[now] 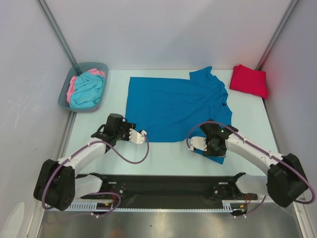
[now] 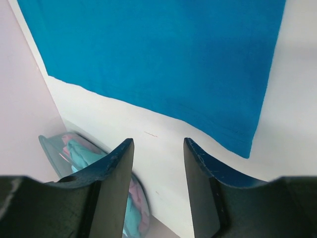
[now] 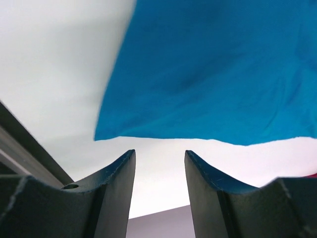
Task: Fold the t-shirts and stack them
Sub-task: Fold the tshirt
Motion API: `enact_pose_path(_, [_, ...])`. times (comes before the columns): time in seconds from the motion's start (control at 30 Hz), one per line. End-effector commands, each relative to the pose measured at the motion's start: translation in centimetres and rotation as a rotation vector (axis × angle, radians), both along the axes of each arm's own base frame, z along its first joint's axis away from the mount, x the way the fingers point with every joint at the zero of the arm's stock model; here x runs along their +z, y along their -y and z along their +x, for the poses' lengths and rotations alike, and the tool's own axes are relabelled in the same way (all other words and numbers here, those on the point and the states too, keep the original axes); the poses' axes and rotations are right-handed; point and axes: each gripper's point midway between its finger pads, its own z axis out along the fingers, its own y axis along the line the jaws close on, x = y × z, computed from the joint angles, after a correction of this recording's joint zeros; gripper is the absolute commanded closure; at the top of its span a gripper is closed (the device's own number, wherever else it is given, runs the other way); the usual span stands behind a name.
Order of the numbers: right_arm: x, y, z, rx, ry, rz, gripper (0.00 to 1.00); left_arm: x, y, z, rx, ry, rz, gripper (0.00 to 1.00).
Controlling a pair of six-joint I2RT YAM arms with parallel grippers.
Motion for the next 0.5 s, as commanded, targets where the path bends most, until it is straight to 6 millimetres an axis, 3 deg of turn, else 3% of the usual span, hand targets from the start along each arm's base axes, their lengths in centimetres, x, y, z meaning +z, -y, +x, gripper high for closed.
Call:
enact_pose_path(0.0, [0.2, -0.1, -1.2, 0.038, 0.035, 0.000, 0.50, 1.5, 1.1, 0.4, -0.054, 0.073, -0.029, 0.49])
enact_pose_path(0.33, [-2.1, 0.6, -5.3, 0.045, -0.026, 0.022, 0.50, 2.2, 1.6, 1.2, -0.039, 0.076, -0.045, 0.45])
enact_pose_path(0.47, [-2.6, 0.6, -5.2, 0.040, -0.016, 0.030, 0.51, 2.1, 2.1, 1.0, -0.048, 0.072, -0.049, 0.43])
